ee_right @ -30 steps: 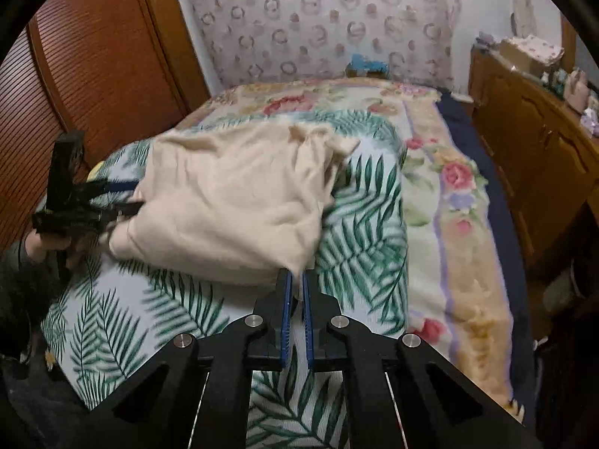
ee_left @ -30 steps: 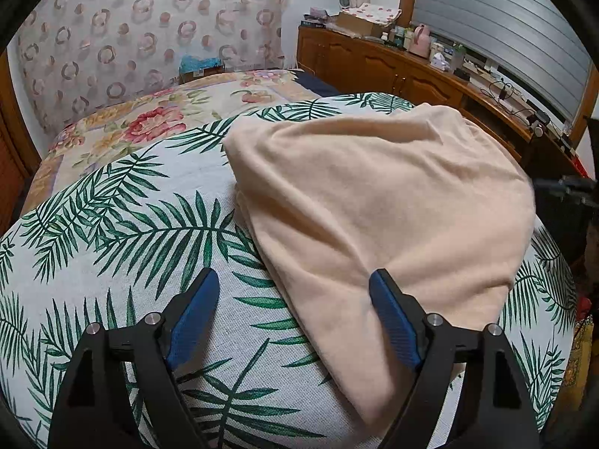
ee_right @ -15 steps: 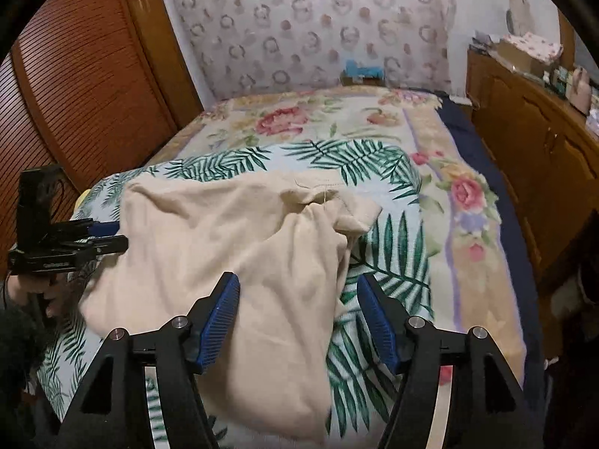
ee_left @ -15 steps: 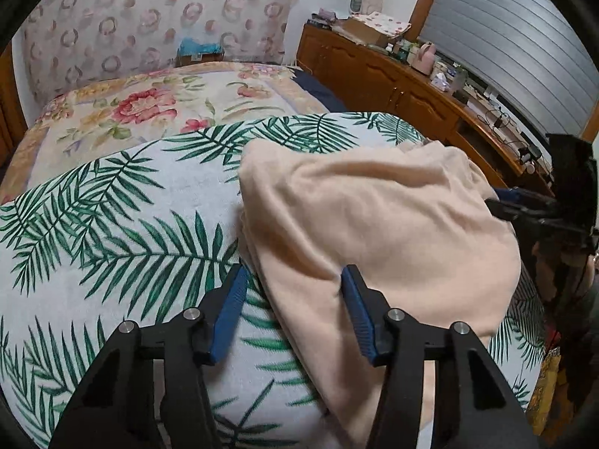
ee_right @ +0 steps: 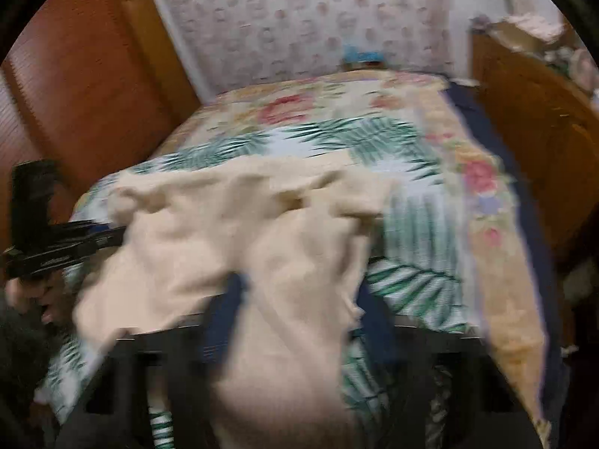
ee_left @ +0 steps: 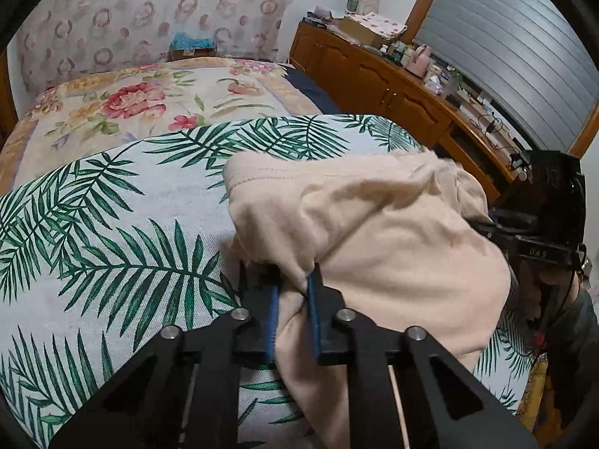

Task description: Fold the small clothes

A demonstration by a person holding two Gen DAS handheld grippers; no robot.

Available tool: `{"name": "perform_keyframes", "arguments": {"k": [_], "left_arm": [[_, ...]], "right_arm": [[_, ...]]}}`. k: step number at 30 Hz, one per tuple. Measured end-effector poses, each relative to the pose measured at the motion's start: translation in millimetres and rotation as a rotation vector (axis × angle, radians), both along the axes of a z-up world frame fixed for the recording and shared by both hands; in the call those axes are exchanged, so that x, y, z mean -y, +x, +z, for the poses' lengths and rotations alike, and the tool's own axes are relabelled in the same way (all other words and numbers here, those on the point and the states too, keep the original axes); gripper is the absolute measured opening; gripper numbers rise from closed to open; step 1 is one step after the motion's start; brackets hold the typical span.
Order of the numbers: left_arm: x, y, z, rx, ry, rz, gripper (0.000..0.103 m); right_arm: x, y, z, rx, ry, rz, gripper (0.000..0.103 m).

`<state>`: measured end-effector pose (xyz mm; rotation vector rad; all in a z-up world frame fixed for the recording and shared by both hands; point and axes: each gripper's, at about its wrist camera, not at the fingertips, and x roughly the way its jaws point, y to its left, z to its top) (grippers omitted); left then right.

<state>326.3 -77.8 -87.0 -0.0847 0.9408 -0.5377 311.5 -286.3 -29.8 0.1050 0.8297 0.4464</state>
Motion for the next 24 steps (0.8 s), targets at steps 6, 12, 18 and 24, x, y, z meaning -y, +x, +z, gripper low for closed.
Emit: {"name": "perform_keyframes", "arguments": {"k": [6, 12, 18, 24], "left_arm": [[-10, -27, 33, 0.073, -0.095, -0.017, 0.010], [-40, -64, 69, 0.161, -0.164, 0.017, 0.010], [-118, -98, 80, 0.222, -0.170, 0.171, 0.010], [-209, -130, 60, 0.229, -0.153, 0.386, 0.010]], "right_arm": [[-10, -18, 22, 0.079, -0.050, 0.047, 0.020], [-39, -36, 60, 0.186, -0.056, 0.115, 0.019], [-107, -24, 79, 0.238, -0.085, 0.258, 0.019], [-211, 11, 82, 0.284, -0.134, 0.435, 0.019]]}}
